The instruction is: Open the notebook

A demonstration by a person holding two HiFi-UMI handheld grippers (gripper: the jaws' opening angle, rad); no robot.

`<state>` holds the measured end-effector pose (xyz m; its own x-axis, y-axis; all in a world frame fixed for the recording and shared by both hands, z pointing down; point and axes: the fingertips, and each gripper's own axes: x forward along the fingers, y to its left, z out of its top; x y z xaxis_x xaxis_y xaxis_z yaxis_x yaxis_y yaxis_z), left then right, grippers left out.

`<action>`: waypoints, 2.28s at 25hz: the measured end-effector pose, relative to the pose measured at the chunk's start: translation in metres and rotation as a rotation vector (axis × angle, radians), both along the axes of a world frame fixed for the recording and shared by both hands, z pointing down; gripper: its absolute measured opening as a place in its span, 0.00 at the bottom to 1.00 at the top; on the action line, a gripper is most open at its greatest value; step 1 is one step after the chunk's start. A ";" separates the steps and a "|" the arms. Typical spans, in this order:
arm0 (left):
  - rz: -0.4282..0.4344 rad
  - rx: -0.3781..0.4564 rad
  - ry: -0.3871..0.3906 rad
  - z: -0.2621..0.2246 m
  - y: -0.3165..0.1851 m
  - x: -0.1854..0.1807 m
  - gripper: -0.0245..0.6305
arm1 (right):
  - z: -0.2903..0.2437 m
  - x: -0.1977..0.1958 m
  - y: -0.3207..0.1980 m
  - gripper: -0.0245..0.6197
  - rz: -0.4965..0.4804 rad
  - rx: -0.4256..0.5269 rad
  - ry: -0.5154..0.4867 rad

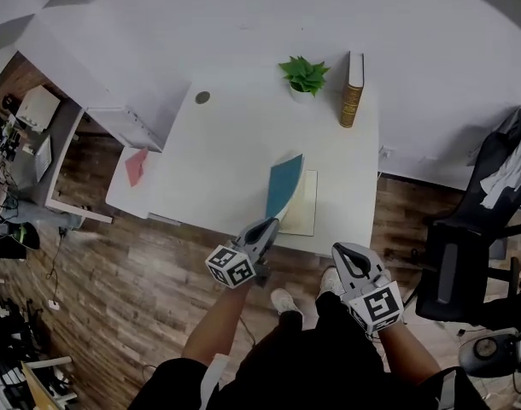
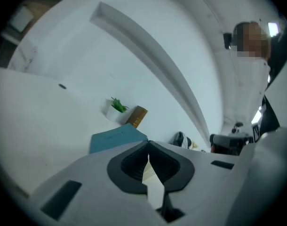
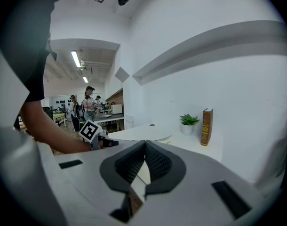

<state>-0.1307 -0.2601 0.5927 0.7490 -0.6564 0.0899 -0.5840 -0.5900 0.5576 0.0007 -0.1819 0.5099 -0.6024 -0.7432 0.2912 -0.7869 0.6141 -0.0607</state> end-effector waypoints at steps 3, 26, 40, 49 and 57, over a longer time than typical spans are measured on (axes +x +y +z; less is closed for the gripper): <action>-0.141 -0.069 0.201 -0.003 -0.002 -0.034 0.05 | -0.002 -0.013 0.001 0.04 -0.029 0.002 0.000; -0.686 -0.354 0.090 0.106 0.014 -0.193 0.26 | 0.005 -0.050 -0.001 0.04 -0.071 -0.005 0.011; -0.433 0.026 -0.253 -0.009 0.038 -0.115 0.27 | -0.013 -0.063 0.000 0.04 -0.052 0.067 -0.030; -0.312 0.241 -0.472 -0.057 0.058 -0.074 0.05 | -0.018 -0.043 -0.013 0.04 0.031 0.080 -0.032; -0.178 0.368 -0.587 -0.069 0.068 -0.050 0.05 | -0.018 -0.036 -0.018 0.04 0.109 0.093 0.065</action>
